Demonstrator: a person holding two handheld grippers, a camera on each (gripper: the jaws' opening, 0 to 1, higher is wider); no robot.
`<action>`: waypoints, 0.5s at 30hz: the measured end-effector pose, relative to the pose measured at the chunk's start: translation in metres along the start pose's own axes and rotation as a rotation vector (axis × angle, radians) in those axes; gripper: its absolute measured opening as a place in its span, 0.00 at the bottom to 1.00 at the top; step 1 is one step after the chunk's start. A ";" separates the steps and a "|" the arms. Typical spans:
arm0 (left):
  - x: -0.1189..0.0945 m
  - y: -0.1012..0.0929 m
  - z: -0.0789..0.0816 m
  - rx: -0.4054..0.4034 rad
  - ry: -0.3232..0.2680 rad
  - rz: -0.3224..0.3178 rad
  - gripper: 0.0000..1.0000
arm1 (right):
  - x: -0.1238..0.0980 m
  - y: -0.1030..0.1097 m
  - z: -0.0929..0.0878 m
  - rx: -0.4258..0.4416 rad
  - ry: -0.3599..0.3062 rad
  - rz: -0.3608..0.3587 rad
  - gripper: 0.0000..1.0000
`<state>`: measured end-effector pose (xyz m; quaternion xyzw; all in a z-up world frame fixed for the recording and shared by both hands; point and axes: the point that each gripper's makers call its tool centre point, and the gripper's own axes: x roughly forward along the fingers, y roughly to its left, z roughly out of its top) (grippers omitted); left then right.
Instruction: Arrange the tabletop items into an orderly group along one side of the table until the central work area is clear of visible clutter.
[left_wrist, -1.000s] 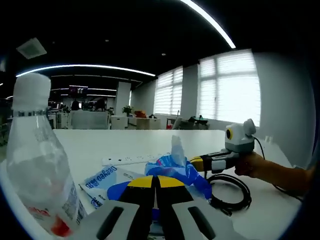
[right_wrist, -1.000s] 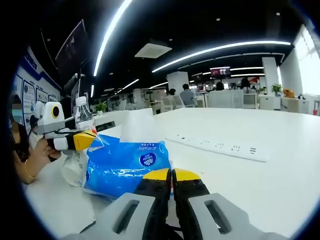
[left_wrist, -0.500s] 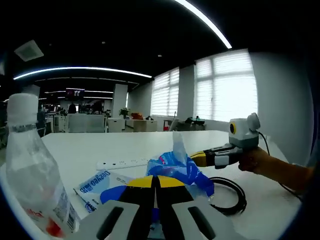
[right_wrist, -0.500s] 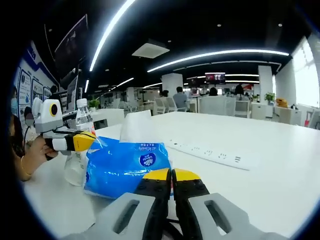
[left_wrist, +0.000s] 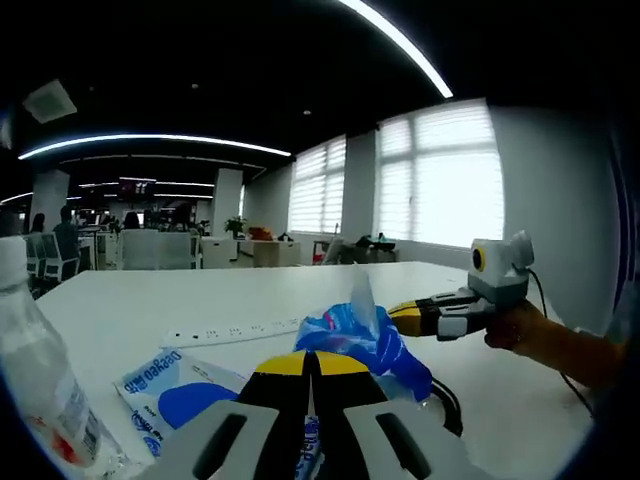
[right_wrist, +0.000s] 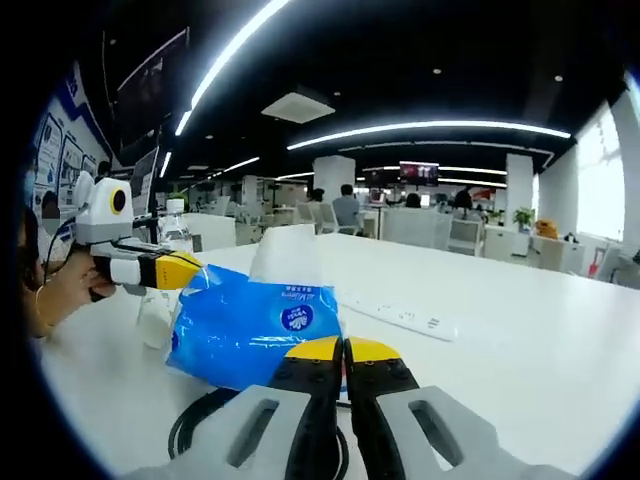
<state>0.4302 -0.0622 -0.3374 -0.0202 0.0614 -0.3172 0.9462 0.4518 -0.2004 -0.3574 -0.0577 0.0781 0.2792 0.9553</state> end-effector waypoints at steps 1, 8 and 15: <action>0.000 -0.001 0.000 -0.001 -0.001 -0.001 0.00 | -0.001 -0.001 0.000 0.000 0.000 -0.001 0.00; 0.010 -0.021 -0.002 0.022 0.006 -0.030 0.00 | -0.027 -0.013 -0.001 0.043 -0.019 -0.024 0.00; 0.019 -0.042 -0.004 0.037 0.015 -0.066 0.00 | -0.056 -0.027 0.000 0.052 -0.038 -0.067 0.00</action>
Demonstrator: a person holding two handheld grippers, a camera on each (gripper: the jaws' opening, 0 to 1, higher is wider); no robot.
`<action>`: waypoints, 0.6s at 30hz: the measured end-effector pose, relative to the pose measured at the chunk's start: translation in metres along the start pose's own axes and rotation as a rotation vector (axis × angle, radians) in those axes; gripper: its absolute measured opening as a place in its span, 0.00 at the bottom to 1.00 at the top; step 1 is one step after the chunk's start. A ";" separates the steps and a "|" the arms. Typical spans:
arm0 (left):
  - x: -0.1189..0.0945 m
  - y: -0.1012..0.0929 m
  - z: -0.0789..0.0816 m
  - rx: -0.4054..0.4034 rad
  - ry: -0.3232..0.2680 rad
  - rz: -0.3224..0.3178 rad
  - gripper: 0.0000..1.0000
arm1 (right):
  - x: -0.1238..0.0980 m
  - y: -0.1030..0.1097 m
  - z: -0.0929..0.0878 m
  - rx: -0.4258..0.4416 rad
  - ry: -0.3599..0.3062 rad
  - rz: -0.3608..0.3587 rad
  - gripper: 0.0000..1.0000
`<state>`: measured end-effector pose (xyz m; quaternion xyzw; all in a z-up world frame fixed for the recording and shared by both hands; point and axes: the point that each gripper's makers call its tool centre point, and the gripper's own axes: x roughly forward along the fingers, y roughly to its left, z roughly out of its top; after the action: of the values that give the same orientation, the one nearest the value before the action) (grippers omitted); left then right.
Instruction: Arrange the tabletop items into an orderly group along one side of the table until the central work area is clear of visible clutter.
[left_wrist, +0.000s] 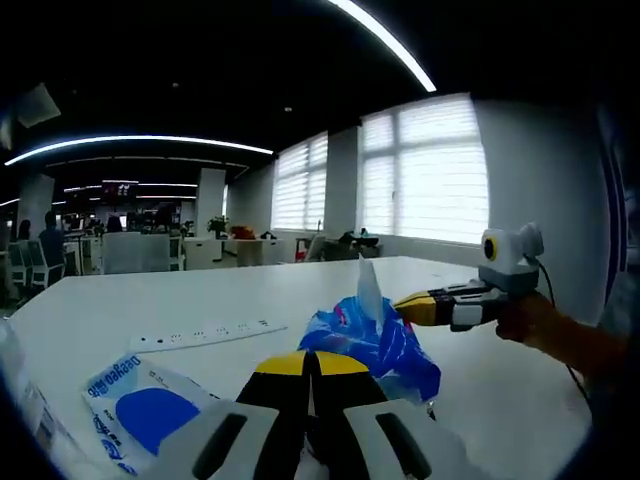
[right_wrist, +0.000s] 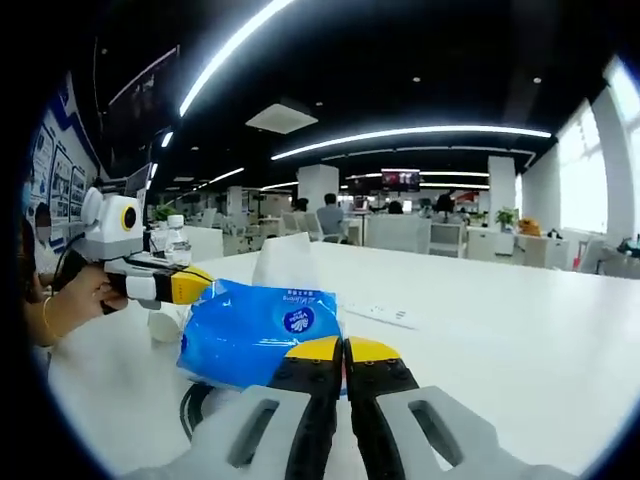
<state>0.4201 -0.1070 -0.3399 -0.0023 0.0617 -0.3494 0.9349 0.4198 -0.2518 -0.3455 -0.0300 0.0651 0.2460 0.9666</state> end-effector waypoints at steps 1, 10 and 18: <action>0.001 -0.004 0.001 0.001 0.001 -0.008 0.00 | -0.002 -0.001 0.000 0.004 -0.002 -0.002 0.00; 0.014 -0.029 0.002 0.010 -0.006 -0.040 0.00 | -0.035 -0.013 0.002 0.004 -0.038 -0.045 0.00; 0.026 -0.047 -0.001 0.002 -0.001 -0.080 0.00 | -0.056 -0.026 -0.002 0.006 -0.045 -0.073 0.00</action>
<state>0.4090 -0.1599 -0.3418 -0.0041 0.0608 -0.3867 0.9202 0.3835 -0.3008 -0.3388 -0.0240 0.0431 0.2109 0.9763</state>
